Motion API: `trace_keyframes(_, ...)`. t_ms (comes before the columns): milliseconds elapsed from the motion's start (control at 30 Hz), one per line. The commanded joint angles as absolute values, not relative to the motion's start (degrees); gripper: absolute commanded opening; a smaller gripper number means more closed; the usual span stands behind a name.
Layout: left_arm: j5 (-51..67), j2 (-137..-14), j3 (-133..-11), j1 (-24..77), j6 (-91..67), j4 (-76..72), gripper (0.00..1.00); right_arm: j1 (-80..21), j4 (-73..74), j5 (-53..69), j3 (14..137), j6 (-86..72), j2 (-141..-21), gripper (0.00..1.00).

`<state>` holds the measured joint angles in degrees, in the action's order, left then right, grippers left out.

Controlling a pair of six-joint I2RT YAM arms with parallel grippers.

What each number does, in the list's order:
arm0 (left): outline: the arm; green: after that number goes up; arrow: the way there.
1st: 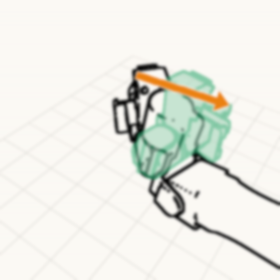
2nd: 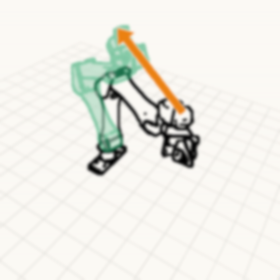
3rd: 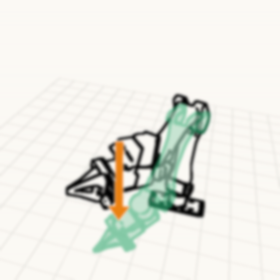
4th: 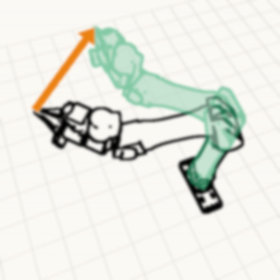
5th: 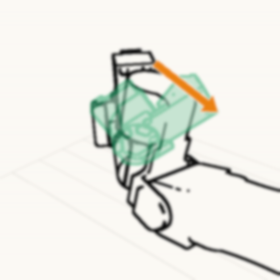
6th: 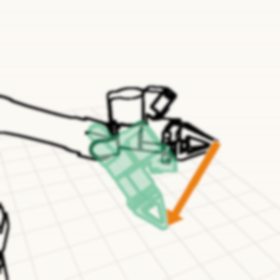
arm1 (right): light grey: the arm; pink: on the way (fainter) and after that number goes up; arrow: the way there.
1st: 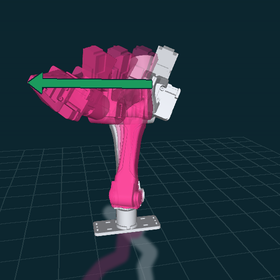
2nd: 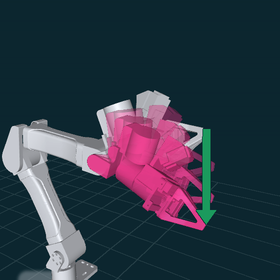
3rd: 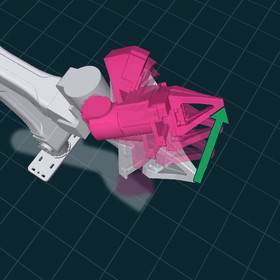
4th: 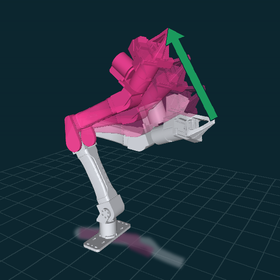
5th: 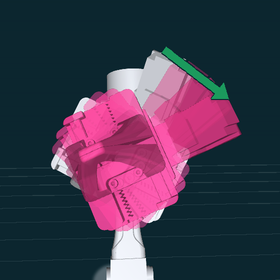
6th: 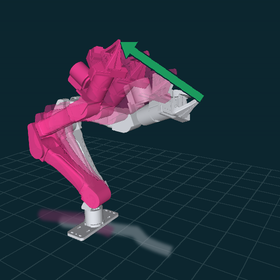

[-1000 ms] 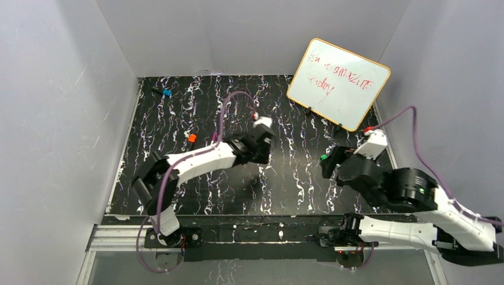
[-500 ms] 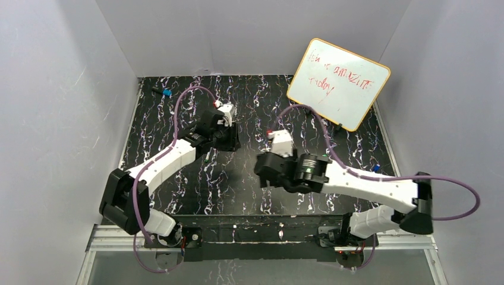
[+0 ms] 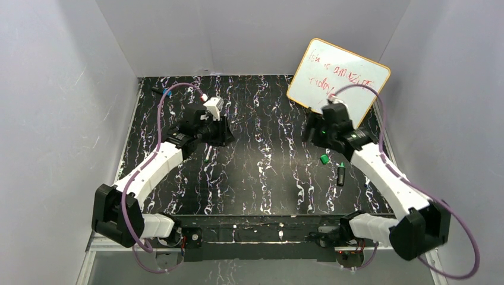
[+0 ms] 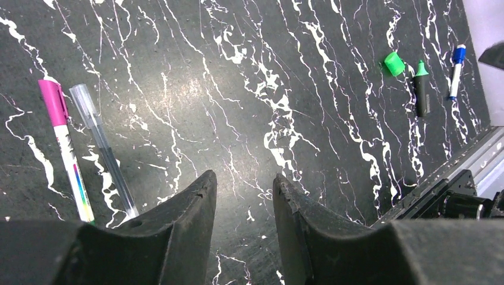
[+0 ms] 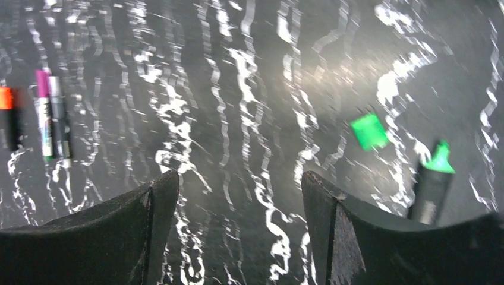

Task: Insert the pens into the pen caps
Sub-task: Pick up the pen from the center of the board.

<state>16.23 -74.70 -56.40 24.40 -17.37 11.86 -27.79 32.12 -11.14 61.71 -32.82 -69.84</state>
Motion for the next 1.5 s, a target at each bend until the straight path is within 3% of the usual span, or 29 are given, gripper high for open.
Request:
trace_keyframes(0,22.7,-73.4,-54.6,22.2,-17.3,11.1,0.39,-18.3,39.3,-4.5,52.1,-33.9,-62.3,0.83)
trace_keyframes(200,24.1,-73.2,-54.3,21.1,-16.2,11.6,0.39,-8.6,37.3,-3.6,39.7,-41.6,-56.9,0.76)
trace_keyframes(400,24.1,-72.3,-53.5,21.0,-15.8,11.9,0.39,-7.1,35.0,-9.6,37.7,-45.5,-62.7,0.65)
trace_keyframes(767,25.4,-73.1,-53.7,20.3,-16.1,11.3,0.4,-6.0,34.5,-20.9,45.5,-37.9,-66.0,0.71)
trace_keyframes(967,26.0,-73.2,-53.6,20.0,-16.3,11.0,0.4,-1.6,31.8,-14.3,45.7,-29.8,-72.0,0.71)
trace_keyframes(1467,26.5,-73.3,-53.6,19.8,-16.1,11.1,0.41,-0.7,24.5,-15.5,36.7,-37.4,-72.8,0.67)
